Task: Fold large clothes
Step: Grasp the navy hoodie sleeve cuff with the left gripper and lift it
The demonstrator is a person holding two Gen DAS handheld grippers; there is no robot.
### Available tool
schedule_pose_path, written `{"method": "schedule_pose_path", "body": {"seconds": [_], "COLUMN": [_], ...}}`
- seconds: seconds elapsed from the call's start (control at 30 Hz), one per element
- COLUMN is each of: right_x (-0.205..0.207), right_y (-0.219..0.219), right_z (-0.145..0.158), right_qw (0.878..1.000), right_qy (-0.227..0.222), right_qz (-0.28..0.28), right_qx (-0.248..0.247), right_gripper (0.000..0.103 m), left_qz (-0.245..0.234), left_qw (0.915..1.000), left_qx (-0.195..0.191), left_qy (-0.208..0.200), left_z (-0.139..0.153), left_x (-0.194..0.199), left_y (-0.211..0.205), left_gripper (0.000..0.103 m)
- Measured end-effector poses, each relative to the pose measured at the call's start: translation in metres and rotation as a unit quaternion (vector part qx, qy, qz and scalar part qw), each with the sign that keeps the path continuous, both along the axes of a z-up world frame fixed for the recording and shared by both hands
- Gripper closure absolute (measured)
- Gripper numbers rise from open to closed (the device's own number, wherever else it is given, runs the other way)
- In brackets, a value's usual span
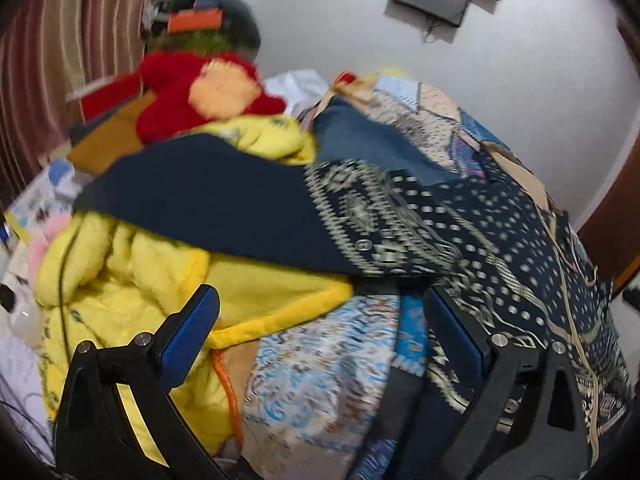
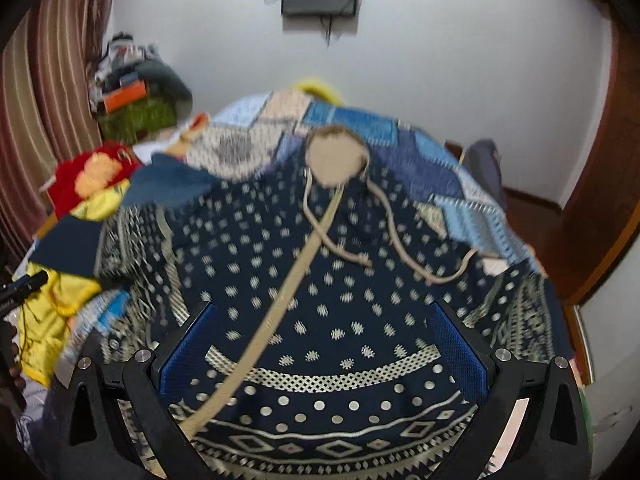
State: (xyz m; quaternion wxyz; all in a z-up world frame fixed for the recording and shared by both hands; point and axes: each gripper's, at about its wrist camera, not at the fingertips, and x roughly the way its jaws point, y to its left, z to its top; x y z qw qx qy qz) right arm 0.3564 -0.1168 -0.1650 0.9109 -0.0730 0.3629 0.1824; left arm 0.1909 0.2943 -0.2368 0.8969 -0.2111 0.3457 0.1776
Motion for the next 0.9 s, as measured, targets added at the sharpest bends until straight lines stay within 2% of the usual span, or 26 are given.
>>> {"method": "schedule_pose_path", "body": {"seconds": [0.13, 0.2, 0.3, 0.37, 0.43, 0.5, 0.6, 0.67, 0.73, 0.9], "right_x": [0.010, 0.011, 0.014, 0.015, 0.015, 0.013, 0.012, 0.010, 0.008, 0.005], "right_y": [0.007, 0.008, 0.009, 0.009, 0.008, 0.006, 0.005, 0.003, 0.000, -0.010], "right_z": [-0.020, -0.026, -0.031, -0.032, -0.031, -0.028, -0.025, -0.023, -0.019, -0.011], "right_qw": [1.000, 1.000, 0.999, 0.999, 0.999, 1.000, 1.000, 1.000, 1.000, 1.000], "right_qy": [0.012, 0.021, 0.031, 0.035, 0.034, 0.030, 0.028, 0.025, 0.020, 0.021], "right_qz": [0.004, 0.007, 0.009, 0.008, 0.007, 0.005, 0.001, 0.001, -0.001, -0.007], "right_qx": [-0.013, -0.012, -0.012, -0.011, -0.007, -0.004, -0.004, -0.004, -0.004, 0.013], "right_gripper": [0.000, 0.000, 0.000, 0.000, 0.000, 0.000, 0.000, 0.000, 0.000, 0.000], "left_qz": [0.033, 0.049, 0.069, 0.083, 0.097, 0.111, 0.122, 0.114, 0.101, 0.048], "left_qw": [0.9975, 0.9958, 0.9941, 0.9938, 0.9930, 0.9921, 0.9914, 0.9923, 0.9933, 0.9930], "left_qx": [-0.062, -0.078, -0.084, -0.072, -0.064, -0.041, 0.000, 0.028, 0.053, 0.098], "left_qy": [-0.005, -0.002, 0.007, 0.014, 0.023, 0.042, 0.046, 0.039, 0.019, -0.044], "left_z": [-0.019, -0.026, -0.035, -0.038, -0.044, -0.045, -0.034, -0.018, 0.003, 0.075], "left_x": [0.004, 0.007, 0.016, 0.021, 0.028, 0.035, 0.039, 0.042, 0.044, 0.067], "left_y": [0.042, 0.058, 0.079, 0.090, 0.101, 0.107, 0.104, 0.093, 0.082, 0.045], "left_gripper": [0.005, 0.015, 0.024, 0.027, 0.041, 0.067, 0.082, 0.089, 0.091, 0.097]}}
